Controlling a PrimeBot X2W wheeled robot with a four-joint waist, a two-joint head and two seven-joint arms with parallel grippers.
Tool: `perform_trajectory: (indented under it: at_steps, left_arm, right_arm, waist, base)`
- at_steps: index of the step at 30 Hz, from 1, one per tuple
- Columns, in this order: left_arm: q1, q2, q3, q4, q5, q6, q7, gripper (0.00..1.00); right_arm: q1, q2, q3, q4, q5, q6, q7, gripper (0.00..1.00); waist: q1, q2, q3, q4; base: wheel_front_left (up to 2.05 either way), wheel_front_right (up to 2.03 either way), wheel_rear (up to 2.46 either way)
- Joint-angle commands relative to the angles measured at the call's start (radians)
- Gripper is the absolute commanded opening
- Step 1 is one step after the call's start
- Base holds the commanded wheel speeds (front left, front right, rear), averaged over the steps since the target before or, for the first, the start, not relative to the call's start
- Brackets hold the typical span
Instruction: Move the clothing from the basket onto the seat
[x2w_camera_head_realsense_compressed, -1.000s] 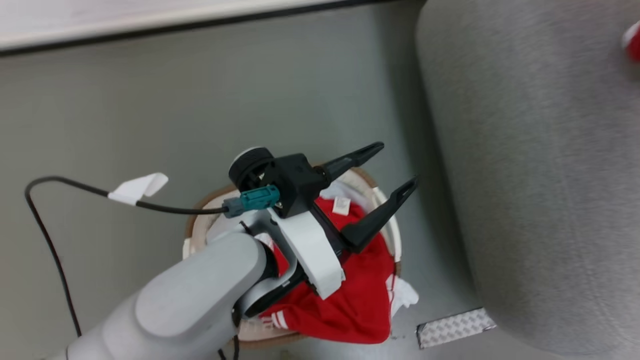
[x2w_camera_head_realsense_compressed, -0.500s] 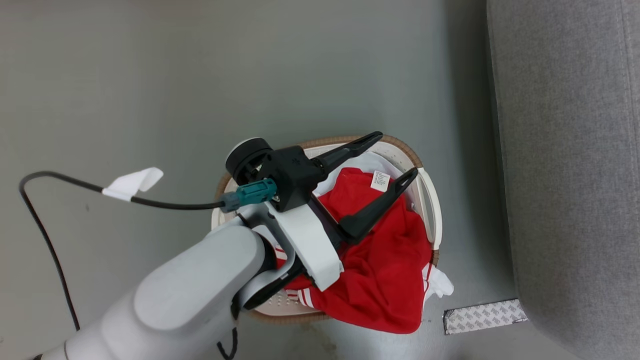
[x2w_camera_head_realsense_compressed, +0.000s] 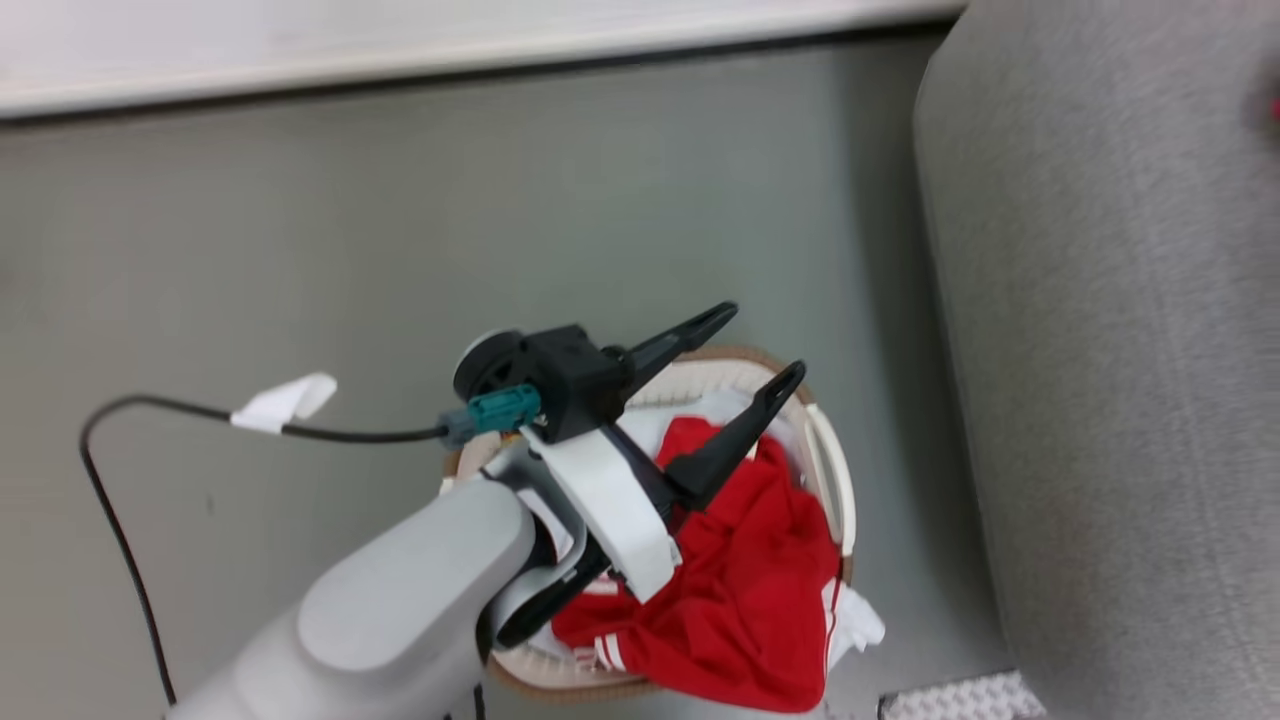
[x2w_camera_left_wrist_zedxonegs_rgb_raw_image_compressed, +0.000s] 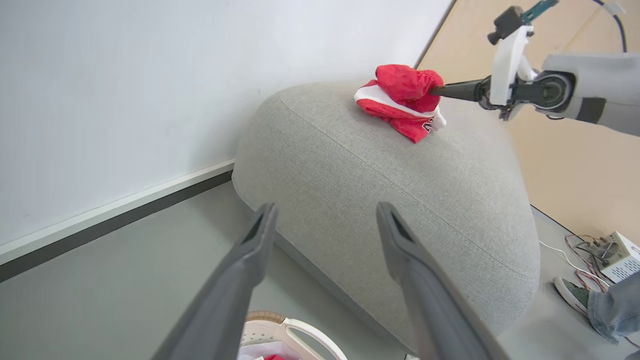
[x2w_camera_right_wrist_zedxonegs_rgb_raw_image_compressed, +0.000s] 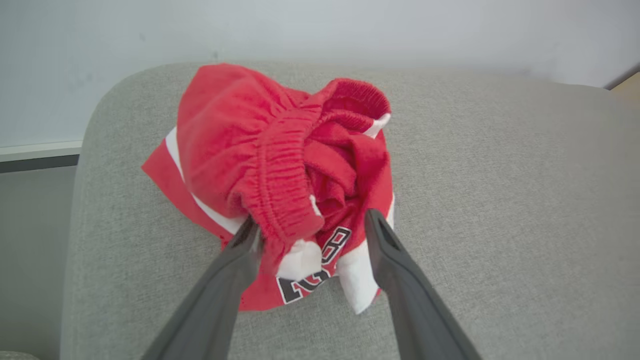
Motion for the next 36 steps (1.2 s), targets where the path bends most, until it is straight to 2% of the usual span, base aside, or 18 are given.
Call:
perform_trajectory:
  at_steps: [1,10,15,18,25,29,36]
  left_arm:
    - [0.021,-0.002,0.000,0.010,-0.010,-0.005,-0.011,1.00]
    - [0.126,-0.024,0.026,0.092,-0.070,0.015,-0.071,1.00]
    - [0.185,-0.012,0.067,0.117,-0.096,0.047,-0.093,1.00]
    - [0.224,0.000,0.100,0.128,-0.103,0.073,-0.100,1.00]
    - [0.299,0.043,0.194,0.114,-0.112,0.124,-0.108,1.00]
    - [0.356,0.064,0.263,0.096,-0.106,0.153,-0.108,1.00]
    - [0.512,0.093,0.439,0.057,-0.045,0.216,-0.108,1.00]
  right_arm:
    - [0.018,-0.017,0.006,-0.007,0.010,-0.002,0.004,1.00]
    - [0.104,-0.098,0.128,-0.144,0.078,-0.002,0.034,1.00]
    - [0.156,-0.126,0.184,-0.288,0.130,-0.002,0.008,1.00]
    - [0.188,-0.128,0.226,-0.364,0.120,-0.002,-0.011,1.00]
    - [0.284,-0.090,0.229,-0.519,0.122,-0.002,-0.135,1.00]
    - [0.378,-0.056,0.175,-0.565,0.081,-0.002,-0.217,1.00]
    - [0.608,0.106,0.034,-0.630,-0.025,-0.002,-0.352,1.00]
  waist:
    - [0.0000,0.0000,-0.080,-0.012]
    - [0.0000,0.0000,-0.334,-0.015]
    - [0.0000,0.0000,-0.450,0.007]
    - [0.0000,0.0000,-0.509,0.026]
    - [0.0000,0.0000,-0.562,0.091]
    - [0.0000,0.0000,-0.578,0.128]
    - [0.0000,0.0000,-0.592,0.166]
  base:
    - [0.00,0.00,0.00]
    - [0.00,0.00,0.00]
    - [0.00,0.00,0.00]
    - [0.00,0.00,0.00]
    - [0.00,0.00,0.00]
    - [0.00,0.00,0.00]
    - [0.00,0.00,0.00]
